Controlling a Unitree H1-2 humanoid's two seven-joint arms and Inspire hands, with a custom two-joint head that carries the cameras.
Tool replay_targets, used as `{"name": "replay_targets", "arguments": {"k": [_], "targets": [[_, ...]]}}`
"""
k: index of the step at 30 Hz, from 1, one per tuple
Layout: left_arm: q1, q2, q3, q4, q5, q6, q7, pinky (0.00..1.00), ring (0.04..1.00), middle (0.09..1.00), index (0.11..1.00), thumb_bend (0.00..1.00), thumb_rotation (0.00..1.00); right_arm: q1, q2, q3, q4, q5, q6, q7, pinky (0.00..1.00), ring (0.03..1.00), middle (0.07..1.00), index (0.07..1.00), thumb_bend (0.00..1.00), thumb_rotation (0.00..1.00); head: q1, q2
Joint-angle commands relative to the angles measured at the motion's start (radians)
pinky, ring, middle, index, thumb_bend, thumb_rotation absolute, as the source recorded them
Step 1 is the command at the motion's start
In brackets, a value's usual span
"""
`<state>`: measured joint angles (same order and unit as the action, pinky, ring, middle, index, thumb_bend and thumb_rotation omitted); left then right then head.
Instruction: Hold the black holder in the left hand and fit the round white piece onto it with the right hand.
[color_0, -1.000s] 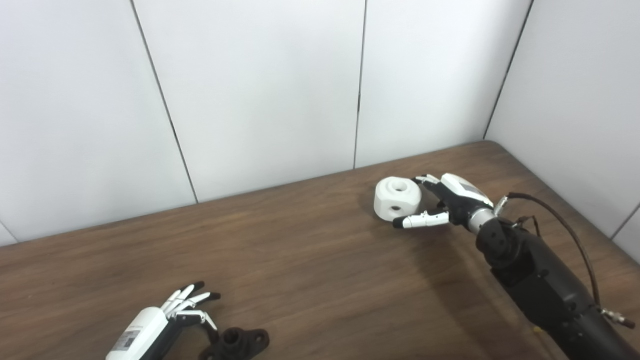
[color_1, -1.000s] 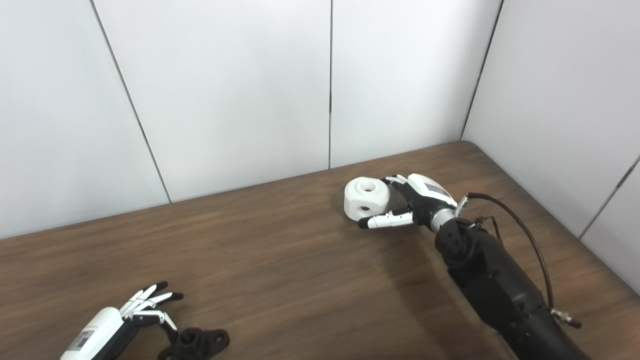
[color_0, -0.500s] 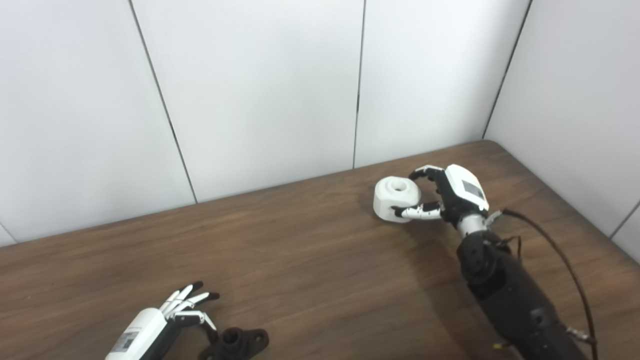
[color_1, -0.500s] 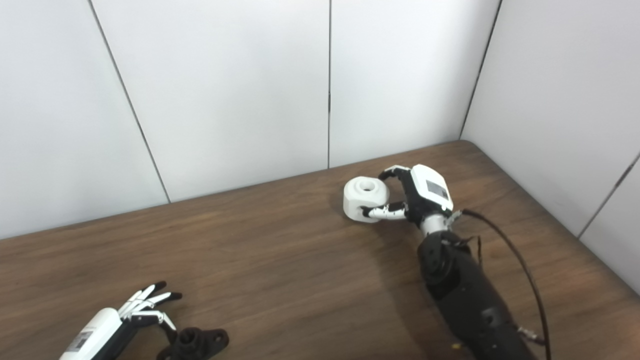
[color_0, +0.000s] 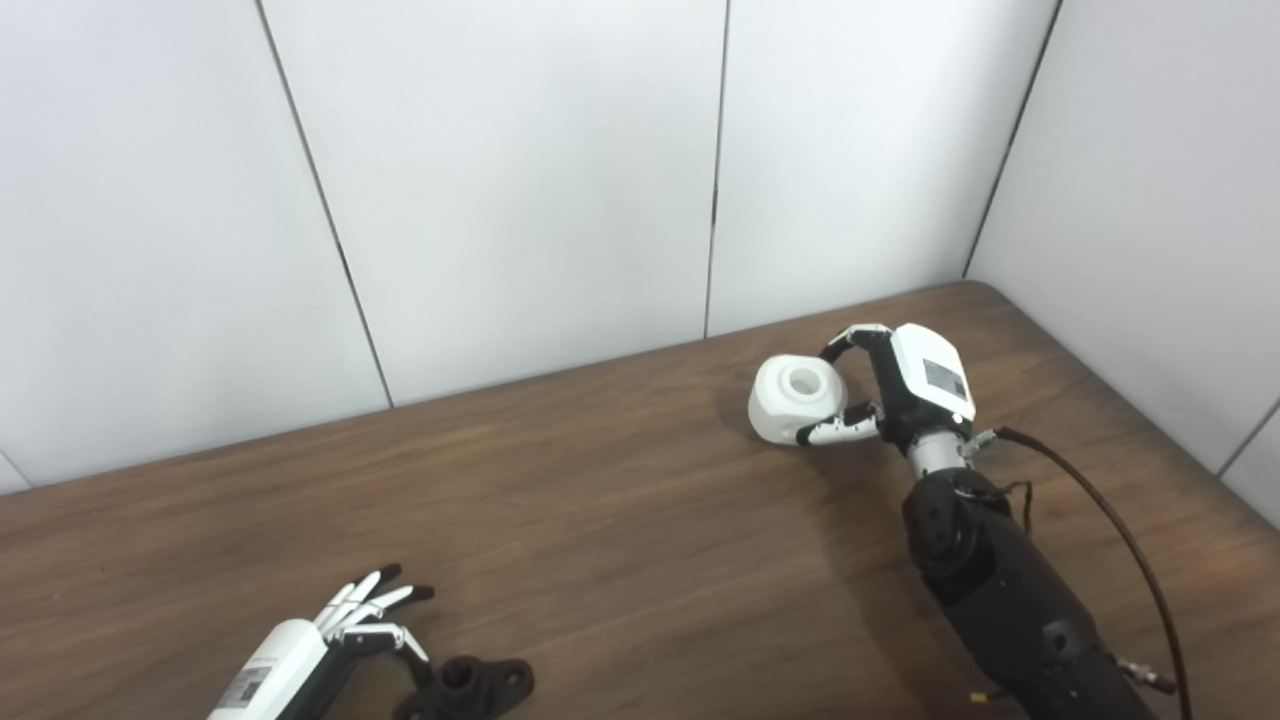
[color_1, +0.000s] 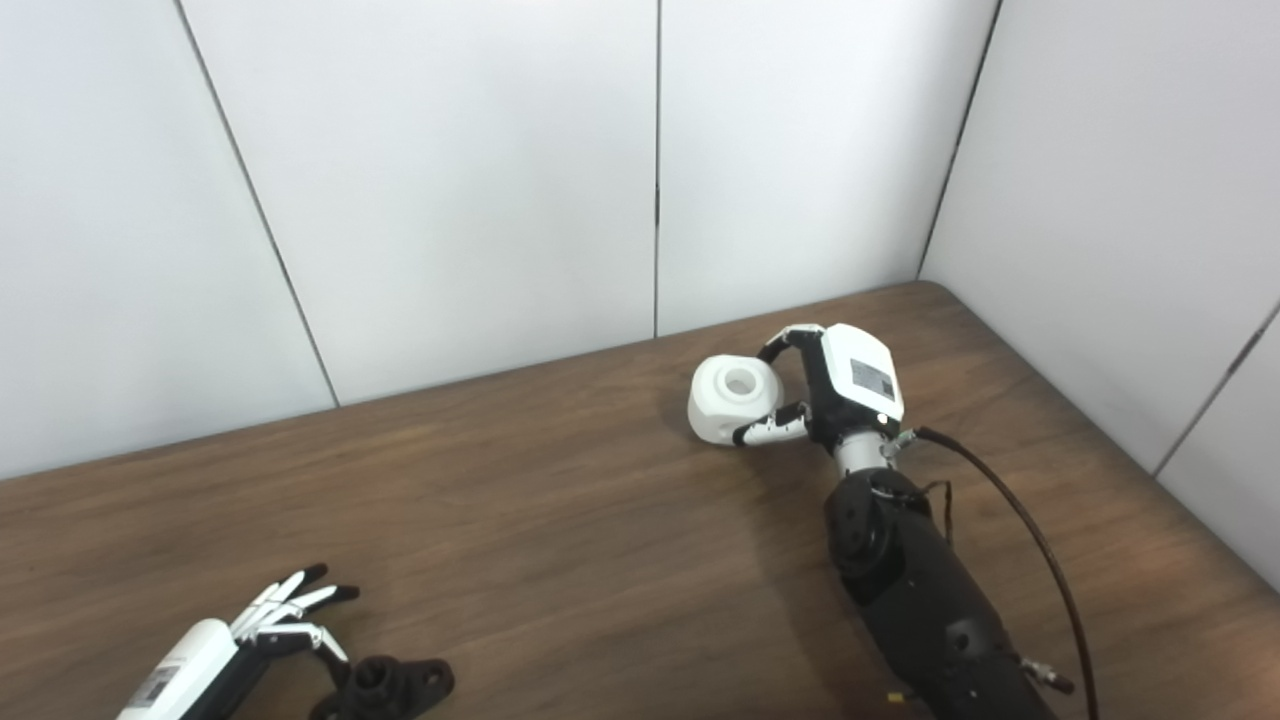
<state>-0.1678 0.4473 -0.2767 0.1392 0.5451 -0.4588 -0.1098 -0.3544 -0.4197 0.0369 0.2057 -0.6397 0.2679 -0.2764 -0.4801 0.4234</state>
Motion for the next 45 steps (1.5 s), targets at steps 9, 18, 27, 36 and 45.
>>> {"name": "replay_targets", "arguments": {"k": [9, 18, 27, 36, 45], "targets": [[-0.002, 0.022, 0.015, 0.010, 0.026, 0.021, -0.002, 1.00, 0.988, 0.882, 0.479, 0.51, 0.05, -0.015, -0.027, -0.007, -0.107, -0.016, -0.002, 0.029, 0.69, 0.793, 0.770, 0.480, 0.51, 0.14, 0.045, 0.023], [-0.004, 0.006, 0.005, -0.028, 0.052, 0.062, -0.025, 1.00, 0.976, 0.887, 0.480, 0.51, 0.05, 0.038, 0.012, 0.001, -0.320, 0.006, -0.012, 0.115, 0.72, 0.828, 0.793, 0.480, 0.51, 0.14, 0.107, 0.022], [0.007, 0.002, 0.002, -0.068, 0.051, 0.079, -0.038, 1.00, 0.972, 0.890, 0.481, 0.51, 0.05, 0.064, 0.111, 0.064, -0.473, 0.026, -0.058, 0.187, 0.70, 0.859, 0.840, 0.479, 0.51, 0.14, 0.124, 0.043], [0.027, -0.003, 0.002, -0.141, 0.055, 0.116, -0.055, 1.00, 0.980, 0.890, 0.482, 0.51, 0.05, 0.085, 0.224, 0.181, -0.574, 0.012, -0.028, 0.322, 0.71, 0.898, 0.886, 0.479, 0.51, 0.14, 0.188, 0.087], [0.050, -0.019, -0.007, -0.237, 0.078, 0.190, -0.098, 1.00, 0.981, 0.903, 0.482, 0.51, 0.05, 0.136, 0.301, 0.289, -0.663, -0.081, 0.036, 0.451, 0.67, 0.916, 0.915, 0.477, 0.51, 0.14, 0.268, 0.139]]}}
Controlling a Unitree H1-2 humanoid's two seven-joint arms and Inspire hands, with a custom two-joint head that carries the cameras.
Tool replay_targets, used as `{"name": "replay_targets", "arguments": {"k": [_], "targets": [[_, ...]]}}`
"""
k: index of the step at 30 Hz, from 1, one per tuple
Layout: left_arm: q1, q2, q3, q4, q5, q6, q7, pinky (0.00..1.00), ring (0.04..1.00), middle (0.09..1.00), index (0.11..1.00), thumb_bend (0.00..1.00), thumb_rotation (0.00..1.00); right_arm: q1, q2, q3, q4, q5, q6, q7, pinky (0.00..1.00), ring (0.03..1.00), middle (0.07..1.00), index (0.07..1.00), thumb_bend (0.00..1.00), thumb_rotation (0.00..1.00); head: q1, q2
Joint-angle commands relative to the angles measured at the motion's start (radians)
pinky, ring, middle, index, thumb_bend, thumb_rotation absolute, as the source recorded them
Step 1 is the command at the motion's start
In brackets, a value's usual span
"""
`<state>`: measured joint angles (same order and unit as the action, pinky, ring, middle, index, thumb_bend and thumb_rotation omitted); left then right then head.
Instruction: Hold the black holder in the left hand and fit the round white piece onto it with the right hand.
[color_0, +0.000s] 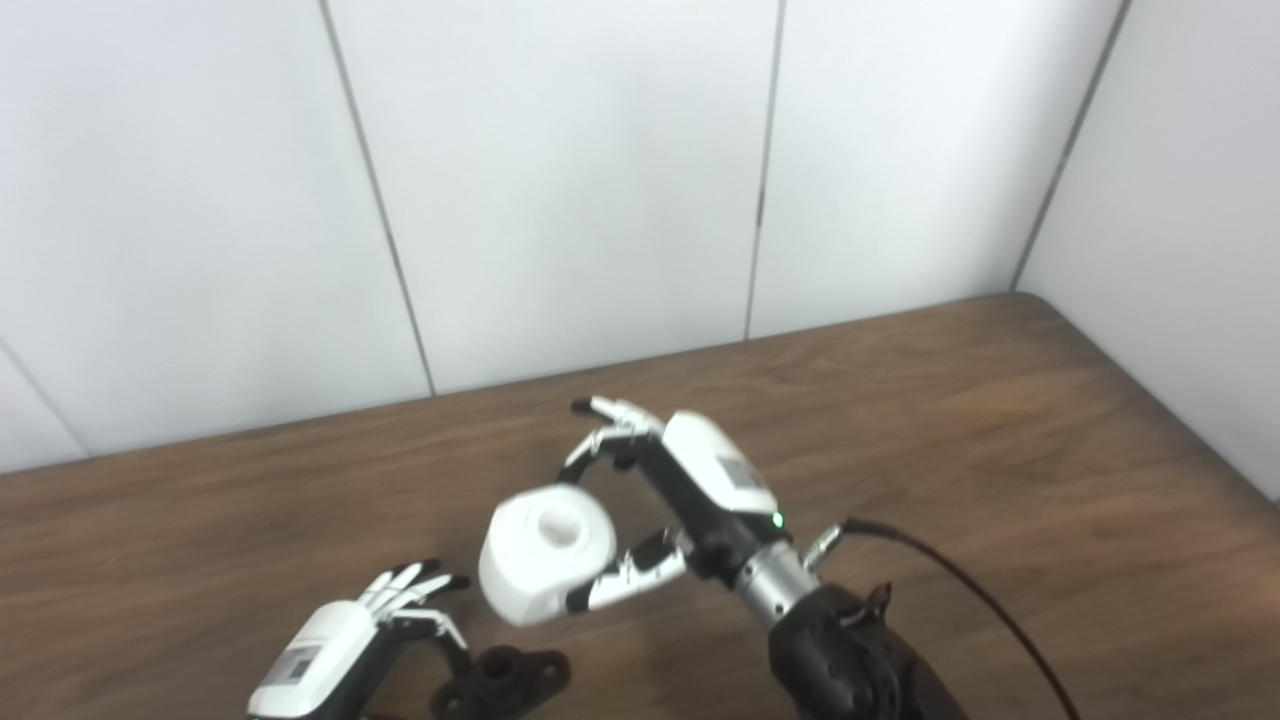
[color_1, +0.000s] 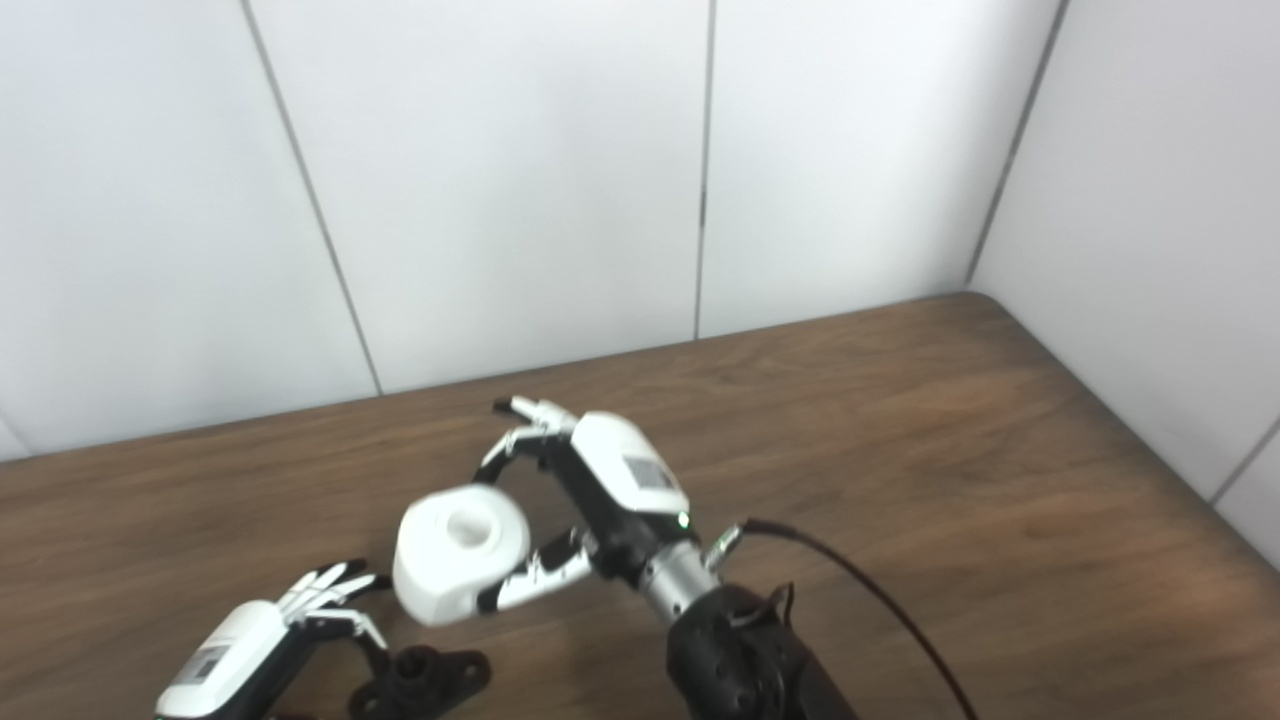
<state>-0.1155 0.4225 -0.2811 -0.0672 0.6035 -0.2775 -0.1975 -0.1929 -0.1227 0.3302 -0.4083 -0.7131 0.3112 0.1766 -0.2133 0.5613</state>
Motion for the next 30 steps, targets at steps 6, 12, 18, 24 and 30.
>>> {"name": "replay_targets", "arguments": {"k": [6, 12, 18, 24, 30], "targets": [[-0.001, 0.000, -0.008, -0.060, 0.047, 0.051, -0.031, 1.00, 0.993, 0.919, 0.482, 0.51, 0.05, -0.009, 0.016, 0.022, -0.082, -0.020, -0.027, 0.045, 0.64, 0.921, 0.917, 0.478, 0.51, 0.15, 0.032, 0.021], [0.001, -0.017, -0.012, -0.078, 0.052, 0.082, -0.043, 1.00, 0.983, 0.908, 0.482, 0.51, 0.05, 0.004, 0.018, 0.029, -0.120, -0.022, -0.008, 0.094, 0.67, 0.945, 0.940, 0.478, 0.51, 0.14, 0.064, 0.038], [0.002, -0.036, -0.012, -0.063, 0.051, 0.046, 0.002, 1.00, 0.964, 0.881, 0.481, 0.51, 0.05, 0.025, 0.017, 0.020, -0.159, -0.020, -0.005, 0.135, 0.69, 0.946, 0.936, 0.477, 0.51, 0.14, 0.099, 0.054], [0.004, -0.049, -0.016, -0.066, 0.071, 0.048, 0.013, 1.00, 0.965, 0.881, 0.481, 0.52, 0.05, 0.038, 0.015, 0.008, -0.196, -0.025, 0.009, 0.171, 0.71, 0.950, 0.934, 0.478, 0.51, 0.14, 0.112, 0.070], [0.006, -0.057, -0.013, -0.052, 0.073, 0.021, 0.042, 1.00, 0.950, 0.870, 0.480, 0.52, 0.05, 0.049, 0.018, 0.022, -0.211, -0.067, -0.005, 0.189, 0.72, 0.948, 0.934, 0.478, 0.51, 0.14, 0.116, 0.078]]}}
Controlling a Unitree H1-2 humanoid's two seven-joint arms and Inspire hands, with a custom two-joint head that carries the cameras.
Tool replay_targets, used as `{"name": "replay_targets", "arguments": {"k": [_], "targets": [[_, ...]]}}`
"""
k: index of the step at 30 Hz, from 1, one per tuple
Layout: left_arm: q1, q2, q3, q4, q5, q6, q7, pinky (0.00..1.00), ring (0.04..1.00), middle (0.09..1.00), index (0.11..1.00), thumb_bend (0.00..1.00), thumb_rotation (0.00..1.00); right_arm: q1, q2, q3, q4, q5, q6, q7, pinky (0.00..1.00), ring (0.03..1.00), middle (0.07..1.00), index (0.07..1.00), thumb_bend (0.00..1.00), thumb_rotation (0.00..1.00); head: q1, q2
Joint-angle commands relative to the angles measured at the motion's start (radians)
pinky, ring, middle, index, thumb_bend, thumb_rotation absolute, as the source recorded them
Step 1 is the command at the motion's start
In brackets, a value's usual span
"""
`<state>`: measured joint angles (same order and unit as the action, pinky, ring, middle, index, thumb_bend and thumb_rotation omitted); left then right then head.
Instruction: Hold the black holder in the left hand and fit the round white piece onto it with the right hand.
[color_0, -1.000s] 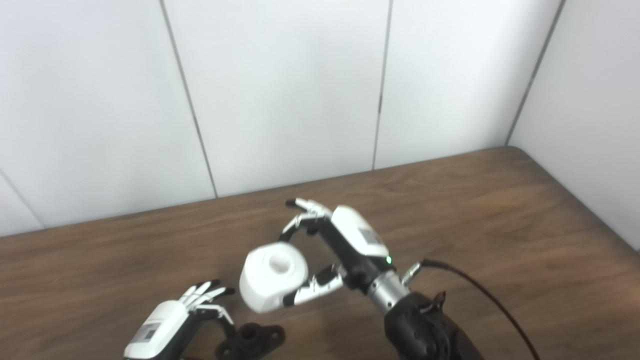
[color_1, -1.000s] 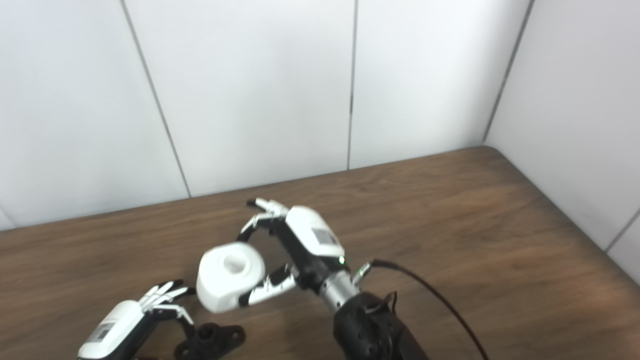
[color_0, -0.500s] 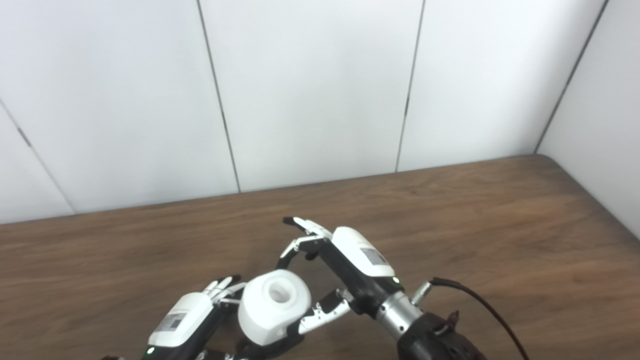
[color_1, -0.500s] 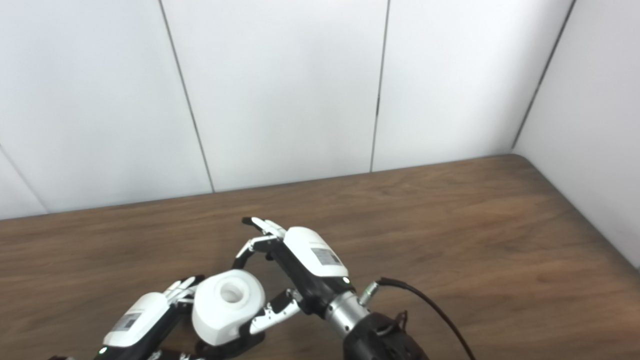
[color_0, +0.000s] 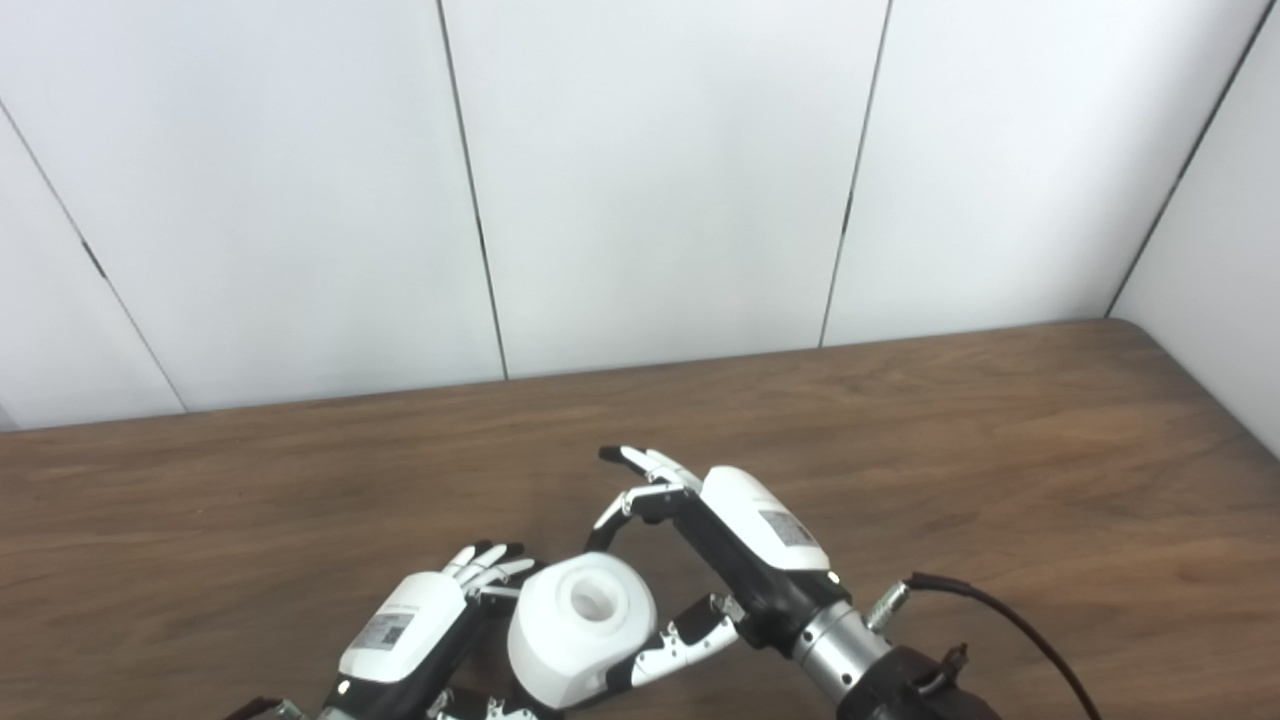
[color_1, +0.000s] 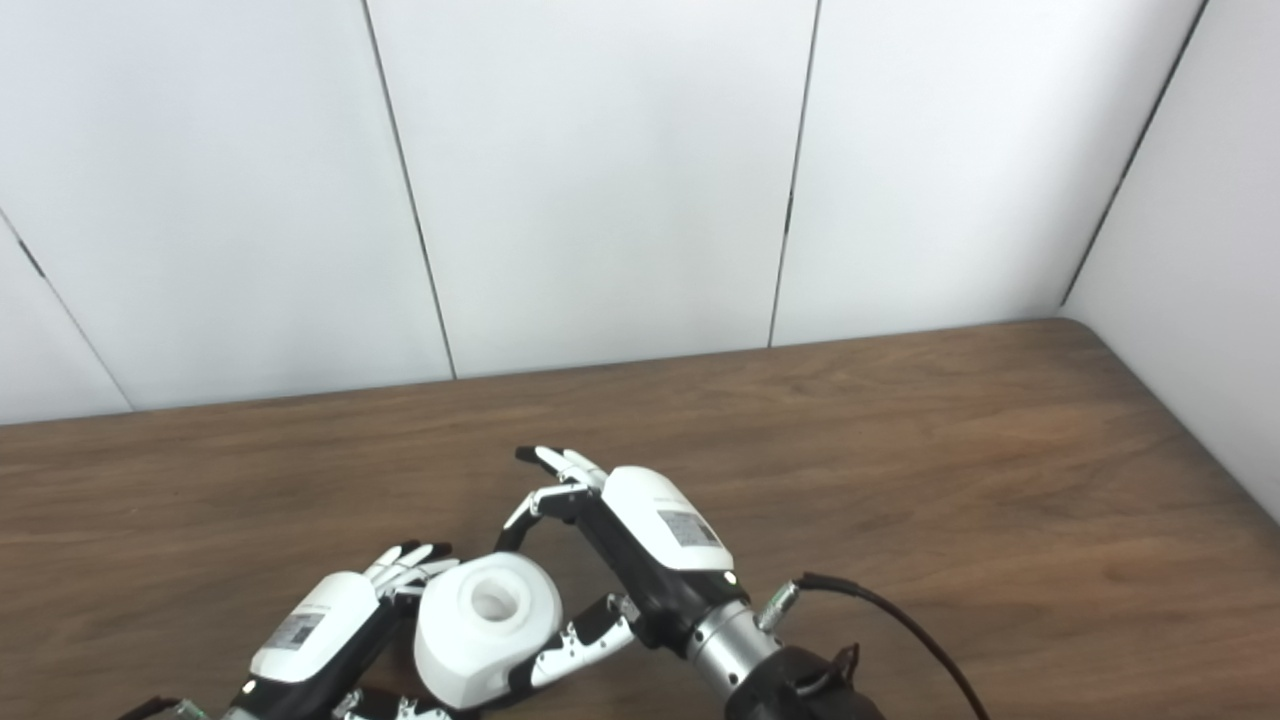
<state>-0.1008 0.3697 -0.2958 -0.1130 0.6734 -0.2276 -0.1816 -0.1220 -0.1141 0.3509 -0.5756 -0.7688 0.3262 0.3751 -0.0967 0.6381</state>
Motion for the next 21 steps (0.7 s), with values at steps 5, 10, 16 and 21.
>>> {"name": "replay_targets", "arguments": {"k": [5, 10, 16, 21], "targets": [[-0.004, -0.006, 0.004, -0.016, 0.000, -0.019, 0.019, 1.00, 0.953, 0.873, 0.480, 0.52, 0.05, -0.011, 0.014, 0.012, -0.046, -0.054, -0.041, -0.020, 0.75, 0.948, 0.929, 0.478, 0.51, 0.14, 0.001, 0.003], [-0.002, -0.002, 0.004, -0.031, -0.006, -0.011, 0.005, 1.00, 0.958, 0.874, 0.480, 0.52, 0.05, 0.005, 0.023, 0.019, -0.033, -0.160, -0.089, -0.085, 0.78, 0.941, 0.917, 0.477, 0.51, 0.14, -0.008, 0.005], [0.002, -0.004, 0.006, -0.039, -0.009, 0.002, -0.003, 1.00, 0.957, 0.873, 0.481, 0.52, 0.05, 0.014, 0.017, 0.011, -0.009, -0.230, -0.158, -0.160, 0.86, 0.960, 0.924, 0.477, 0.51, 0.14, -0.009, 0.005], [0.000, -0.004, 0.003, -0.025, -0.008, -0.015, 0.005, 1.00, 0.959, 0.874, 0.480, 0.51, 0.05, 0.020, 0.015, 0.015, -0.001, -0.313, -0.215, -0.212, 0.78, 0.953, 0.917, 0.477, 0.51, 0.14, -0.008, 0.002]]}}
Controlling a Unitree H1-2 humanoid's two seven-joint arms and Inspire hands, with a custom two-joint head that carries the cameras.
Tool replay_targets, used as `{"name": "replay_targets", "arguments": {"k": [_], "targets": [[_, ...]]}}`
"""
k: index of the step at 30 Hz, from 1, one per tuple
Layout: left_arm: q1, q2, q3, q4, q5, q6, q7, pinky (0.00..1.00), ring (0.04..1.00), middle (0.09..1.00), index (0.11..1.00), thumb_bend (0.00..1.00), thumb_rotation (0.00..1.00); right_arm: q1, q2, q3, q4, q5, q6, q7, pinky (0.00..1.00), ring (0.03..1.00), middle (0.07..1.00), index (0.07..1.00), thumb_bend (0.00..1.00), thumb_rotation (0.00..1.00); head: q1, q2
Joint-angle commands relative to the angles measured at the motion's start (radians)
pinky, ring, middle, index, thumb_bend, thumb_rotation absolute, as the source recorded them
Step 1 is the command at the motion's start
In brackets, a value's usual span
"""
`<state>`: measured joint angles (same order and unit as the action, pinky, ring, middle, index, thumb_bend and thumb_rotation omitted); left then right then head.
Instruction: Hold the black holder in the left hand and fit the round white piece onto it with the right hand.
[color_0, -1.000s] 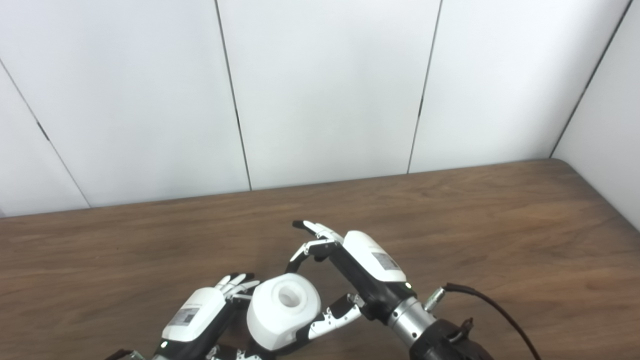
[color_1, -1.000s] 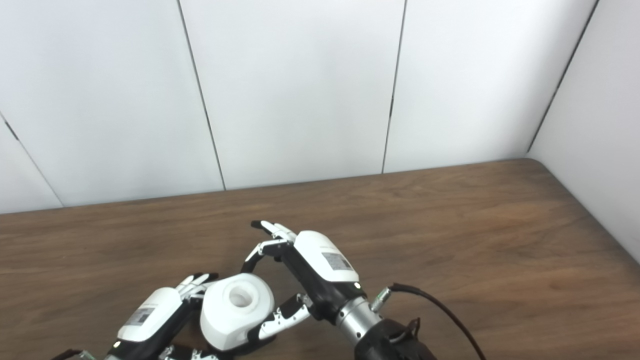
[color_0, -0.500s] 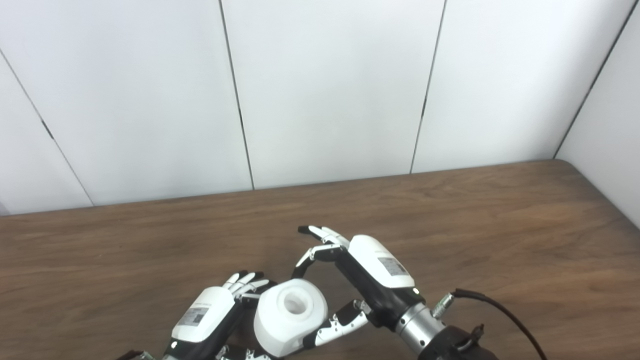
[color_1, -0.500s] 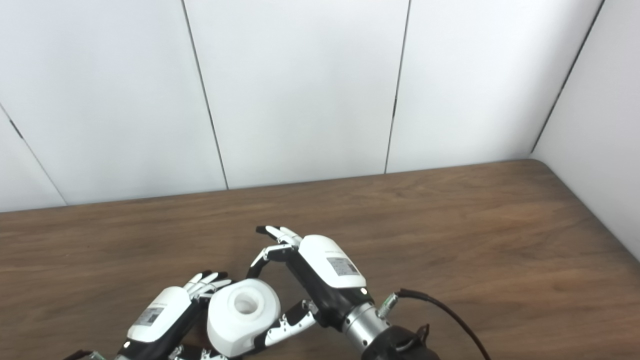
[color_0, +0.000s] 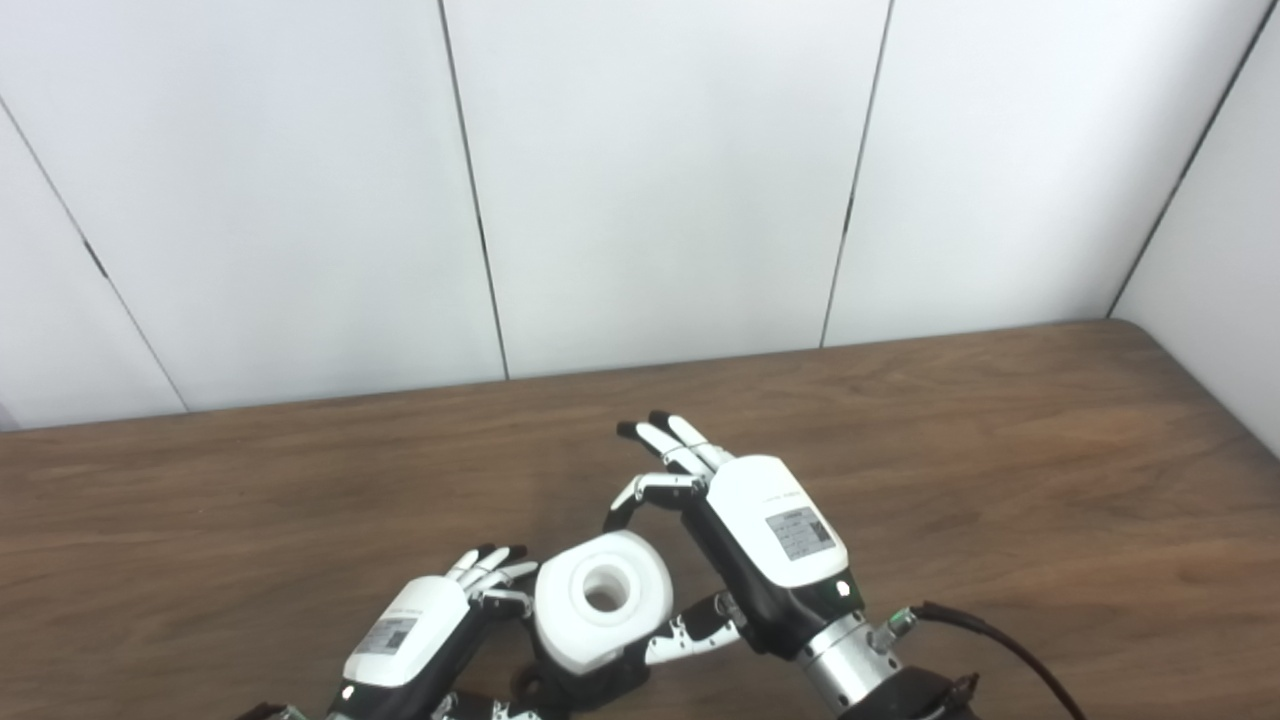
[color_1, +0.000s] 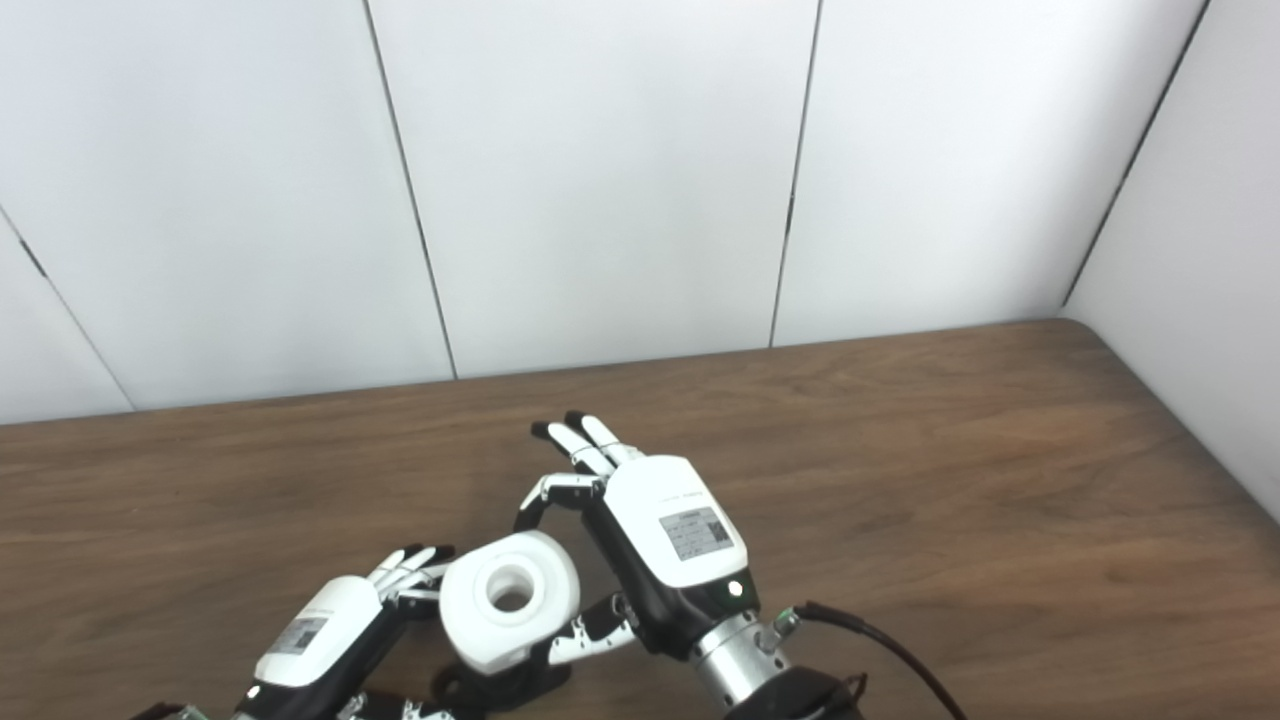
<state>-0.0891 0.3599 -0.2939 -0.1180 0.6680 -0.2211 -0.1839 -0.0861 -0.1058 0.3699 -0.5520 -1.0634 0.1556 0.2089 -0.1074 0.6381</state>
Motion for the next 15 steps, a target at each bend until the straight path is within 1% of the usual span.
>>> {"name": "replay_targets", "arguments": {"k": [1, 6, 11, 15], "targets": [[-0.012, 0.005, 0.000, -0.022, 0.000, -0.020, 0.006, 1.00, 0.959, 0.873, 0.480, 0.51, 0.05, -0.015, 0.007, -0.005, -0.026, -0.025, -0.053, -0.050, 0.79, 0.955, 0.917, 0.477, 0.51, 0.14, 0.005, 0.003], [-0.011, -0.006, -0.001, -0.031, 0.006, -0.004, 0.003, 1.00, 0.954, 0.873, 0.480, 0.52, 0.05, -0.011, 0.008, -0.020, -0.038, -0.027, -0.075, -0.039, 0.79, 0.953, 0.911, 0.478, 0.51, 0.14, 0.027, 0.009], [-0.011, -0.017, 0.000, -0.022, 0.016, -0.018, 0.022, 1.00, 0.950, 0.870, 0.480, 0.52, 0.05, -0.013, 0.001, -0.031, -0.042, -0.025, -0.089, -0.023, 0.76, 0.946, 0.906, 0.478, 0.51, 0.14, 0.035, 0.013], [-0.014, -0.017, -0.003, -0.021, 0.016, -0.019, 0.018, 1.00, 0.955, 0.874, 0.480, 0.52, 0.05, -0.012, 0.003, -0.038, -0.047, -0.015, -0.094, -0.006, 0.76, 0.952, 0.908, 0.477, 0.51, 0.14, 0.048, 0.017]]}}
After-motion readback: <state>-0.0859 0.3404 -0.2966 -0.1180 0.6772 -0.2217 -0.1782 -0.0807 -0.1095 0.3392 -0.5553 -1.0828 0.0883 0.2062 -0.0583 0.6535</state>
